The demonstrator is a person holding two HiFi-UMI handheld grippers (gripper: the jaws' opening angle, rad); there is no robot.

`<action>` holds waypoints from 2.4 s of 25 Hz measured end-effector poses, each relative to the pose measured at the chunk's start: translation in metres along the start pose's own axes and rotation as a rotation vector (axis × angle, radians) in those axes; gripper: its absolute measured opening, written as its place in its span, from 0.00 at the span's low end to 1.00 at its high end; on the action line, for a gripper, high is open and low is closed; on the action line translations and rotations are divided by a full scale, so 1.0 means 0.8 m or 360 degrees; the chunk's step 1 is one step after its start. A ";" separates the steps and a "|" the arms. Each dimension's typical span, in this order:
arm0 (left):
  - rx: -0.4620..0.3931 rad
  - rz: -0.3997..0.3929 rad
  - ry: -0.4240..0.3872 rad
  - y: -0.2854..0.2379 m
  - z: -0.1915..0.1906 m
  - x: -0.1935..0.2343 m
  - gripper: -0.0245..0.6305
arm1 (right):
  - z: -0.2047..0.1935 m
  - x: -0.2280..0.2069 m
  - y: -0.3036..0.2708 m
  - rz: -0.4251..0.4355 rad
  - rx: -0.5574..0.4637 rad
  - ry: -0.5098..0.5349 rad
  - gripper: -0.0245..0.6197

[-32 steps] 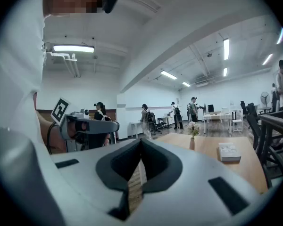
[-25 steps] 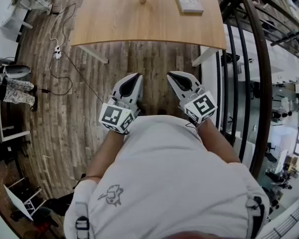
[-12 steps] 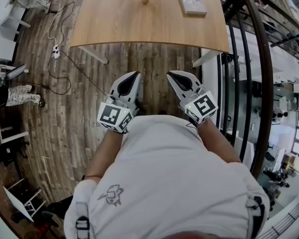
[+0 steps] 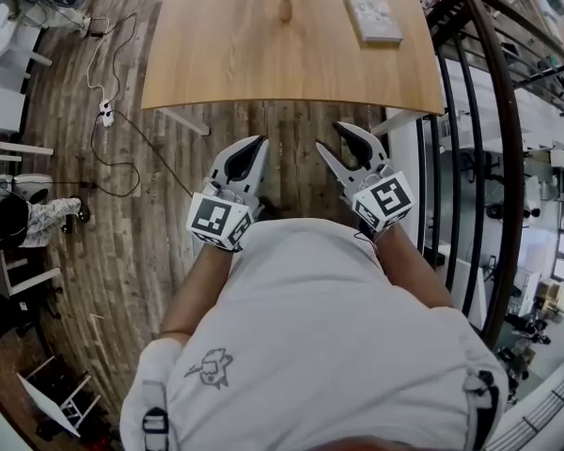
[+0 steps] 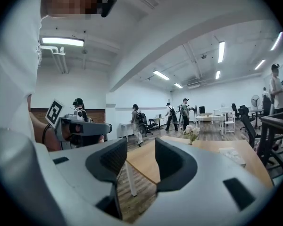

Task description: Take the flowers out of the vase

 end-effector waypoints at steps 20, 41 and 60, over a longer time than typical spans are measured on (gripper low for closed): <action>0.0021 -0.0085 0.0002 -0.040 0.034 0.112 0.04 | 0.005 -0.035 -0.104 -0.0100 0.0020 -0.0066 0.35; 0.0036 0.0320 -0.0065 -0.269 0.055 0.095 0.04 | 0.008 -0.357 -0.131 0.0175 0.0000 -0.0094 0.35; 0.0152 0.0299 0.0047 -0.354 0.053 0.181 0.04 | -0.020 -0.417 -0.221 0.0179 0.0138 -0.0250 0.35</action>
Point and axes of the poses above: the fingertips, and each gripper's own axes: y backward along the fingers, x to its left, z out of its top, the point moved 10 cm from there along y, backward along the fingers, and after that the axes turned 5 degrees about y, right-handed, at the moved point
